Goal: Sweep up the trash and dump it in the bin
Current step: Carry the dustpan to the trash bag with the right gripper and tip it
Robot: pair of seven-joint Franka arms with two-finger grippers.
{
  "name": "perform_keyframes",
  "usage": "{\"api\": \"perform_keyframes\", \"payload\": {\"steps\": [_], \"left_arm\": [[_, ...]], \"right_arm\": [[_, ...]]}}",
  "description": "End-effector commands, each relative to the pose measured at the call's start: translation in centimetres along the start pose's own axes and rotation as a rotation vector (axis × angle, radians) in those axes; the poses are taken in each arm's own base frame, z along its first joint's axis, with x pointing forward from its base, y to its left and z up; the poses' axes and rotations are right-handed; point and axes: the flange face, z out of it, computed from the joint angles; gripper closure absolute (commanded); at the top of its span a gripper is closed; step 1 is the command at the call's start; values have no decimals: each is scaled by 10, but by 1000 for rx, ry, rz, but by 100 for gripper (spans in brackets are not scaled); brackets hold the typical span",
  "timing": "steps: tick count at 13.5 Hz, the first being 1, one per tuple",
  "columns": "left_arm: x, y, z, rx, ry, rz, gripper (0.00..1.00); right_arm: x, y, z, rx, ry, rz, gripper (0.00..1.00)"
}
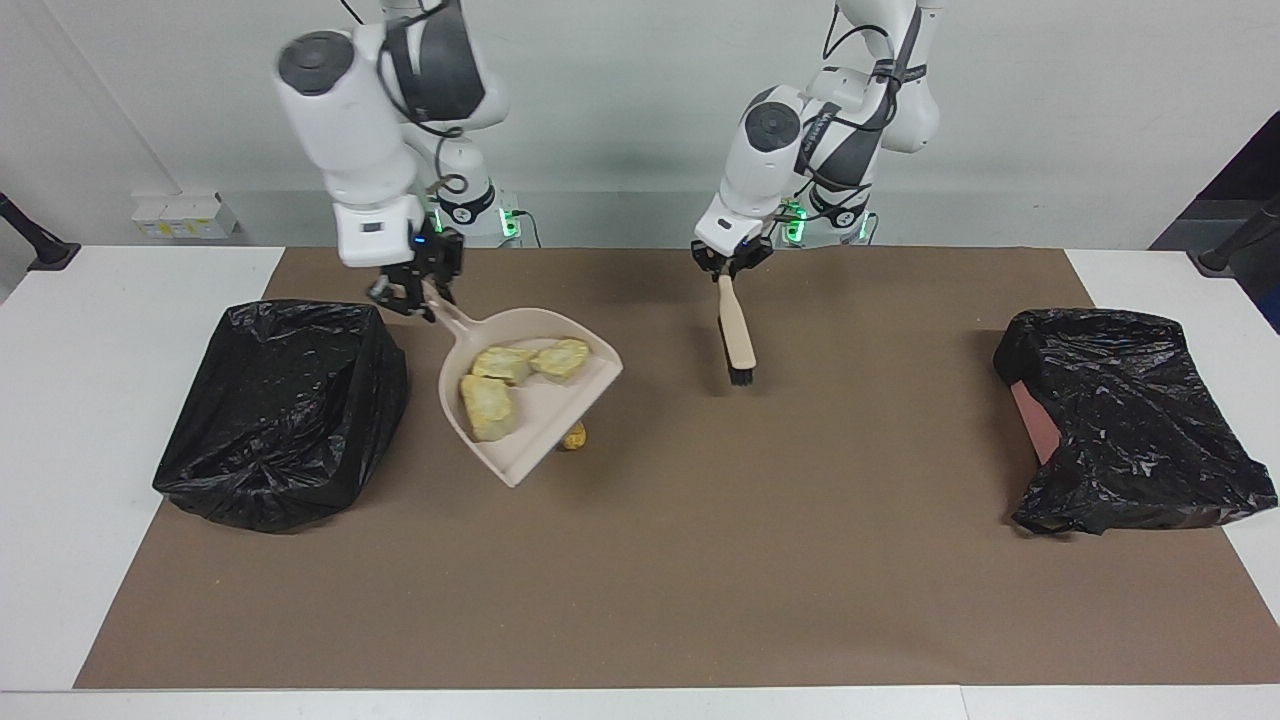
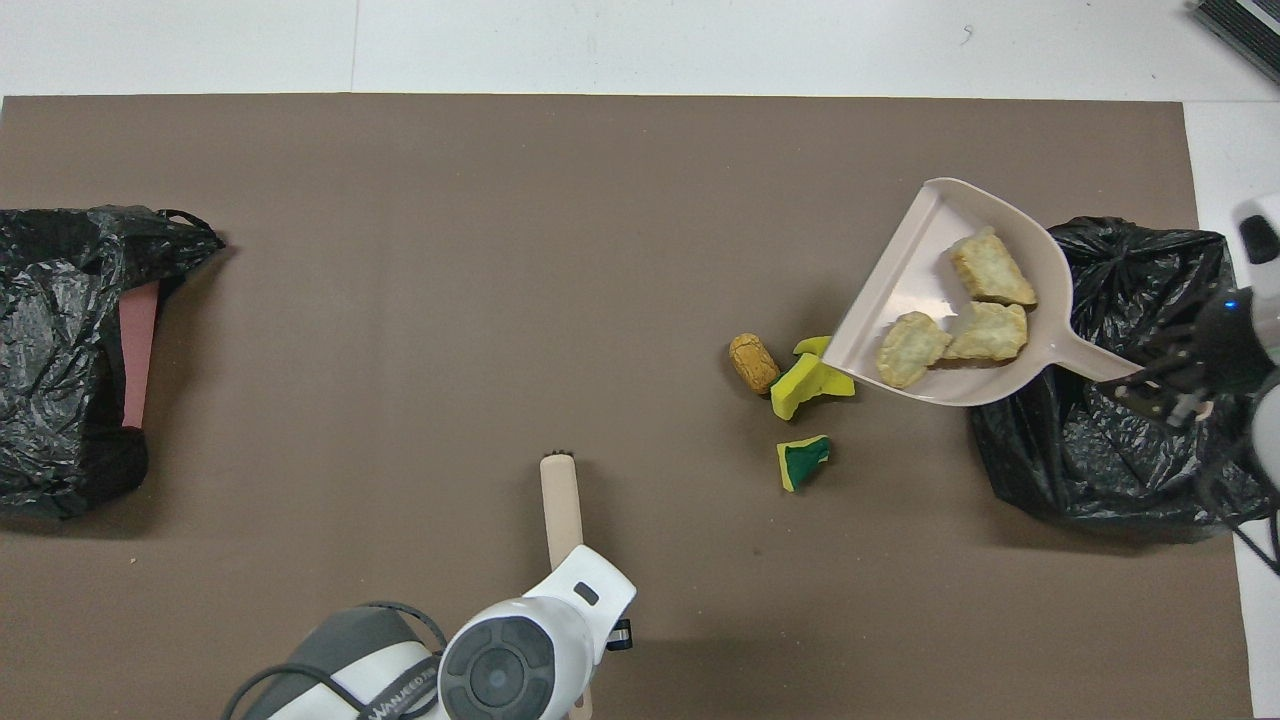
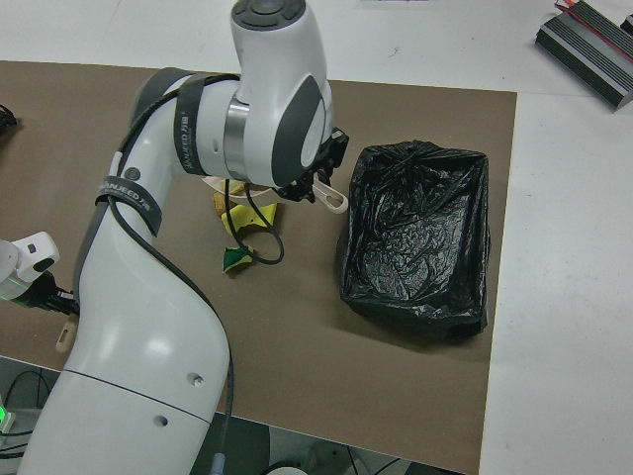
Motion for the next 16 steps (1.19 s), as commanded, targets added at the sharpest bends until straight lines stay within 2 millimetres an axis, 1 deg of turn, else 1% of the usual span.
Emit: {"api": "perform_keyframes", "payload": {"steps": [1,3,4,5,6,7,8,9,10,11,12,13,14,16], "left_arm": [[-13,-2,12,-52,7,-51,100],[-14,-1,22,-52,6,-53,100],[-13,-2,29,-37,-4,-57,100],[-12,-3,32,-31,-8,-59,100],[-11,-4,33,-25,-14,-47,87],[-5,-5,34,-23,-16,-54,11],[3,-5,31,-28,-15,-61,0],[19,-8,21,-45,-6,-90,0],[41,-17,9,-52,3,-116,0],[59,-22,-2,-58,5,-105,0],[84,-32,-10,-62,4,-92,0],[104,-41,-23,-70,14,-85,0],[120,-51,-32,-73,33,-83,0],[150,-71,-58,-68,101,-80,0]], "right_arm": [[-72,23,-9,-33,-58,-88,100],[-128,41,-15,-84,-168,-118,100],[-146,47,-21,-117,-216,-139,100],[-162,52,-24,-143,-263,-160,100],[-169,55,-25,-158,-307,-167,100],[-173,56,-23,-164,-356,-177,100],[-175,57,-24,-175,-398,-186,100],[-171,58,-24,-184,-434,-207,100],[-166,59,-26,-210,-508,-243,100],[-157,59,-22,-221,-568,-281,100],[-154,59,-22,-234,-591,-299,100],[-148,59,-22,-237,-612,-317,100],[-142,57,-22,-244,-660,-348,100],[-126,52,-24,-252,-731,-397,100]]}}
